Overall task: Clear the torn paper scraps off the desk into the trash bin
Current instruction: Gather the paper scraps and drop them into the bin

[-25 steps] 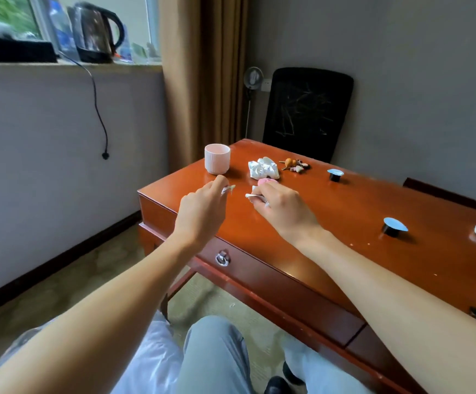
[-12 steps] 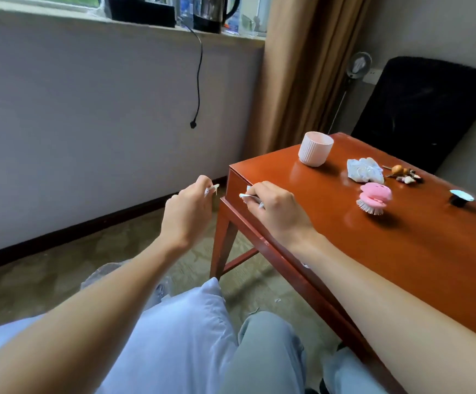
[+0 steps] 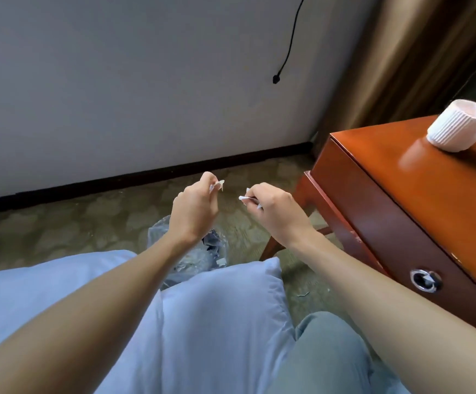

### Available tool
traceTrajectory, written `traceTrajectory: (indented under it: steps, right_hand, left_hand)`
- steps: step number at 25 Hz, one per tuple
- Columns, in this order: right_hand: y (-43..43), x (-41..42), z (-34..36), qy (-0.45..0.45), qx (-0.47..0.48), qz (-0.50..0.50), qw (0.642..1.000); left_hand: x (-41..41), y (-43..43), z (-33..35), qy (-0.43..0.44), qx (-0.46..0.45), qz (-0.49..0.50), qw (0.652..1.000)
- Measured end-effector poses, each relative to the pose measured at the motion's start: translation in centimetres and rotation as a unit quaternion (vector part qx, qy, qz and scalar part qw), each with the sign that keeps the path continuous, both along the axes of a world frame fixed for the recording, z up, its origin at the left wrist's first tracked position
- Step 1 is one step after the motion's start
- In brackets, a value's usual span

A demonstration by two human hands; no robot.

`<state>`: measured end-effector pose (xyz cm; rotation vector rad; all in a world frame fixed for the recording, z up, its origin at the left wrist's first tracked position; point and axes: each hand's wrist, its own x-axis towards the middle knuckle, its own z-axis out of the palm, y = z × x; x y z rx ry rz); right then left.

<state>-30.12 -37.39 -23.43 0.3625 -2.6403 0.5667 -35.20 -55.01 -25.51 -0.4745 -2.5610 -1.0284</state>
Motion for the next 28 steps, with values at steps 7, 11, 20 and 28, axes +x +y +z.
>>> traceTrajectory:
  steps: [7,11,20,28]
  right_hand:
    - [-4.8,-4.5,-6.2,-0.083,-0.052,0.031,0.995]
    - [-6.5,-5.5,-10.4,-0.170,-0.075,0.017,0.983]
    - [-10.9,-6.5,-18.8,-0.261,-0.200,-0.076,0.941]
    - [-11.1,-8.7,-22.6,-0.254,-0.191,-0.086,0.944]
  left_hand:
    - [-2.3,-3.4,-5.9,-0.040,0.106,0.036,0.993]
    - [-3.3,-5.0,-8.6,-0.079,0.110,0.055,0.989]
    - [-6.1,-6.7,-15.3,-0.115,0.156,0.132,0.972]
    - [-7.7,-6.8,-21.3,-0.122,0.157,0.153,0.968]
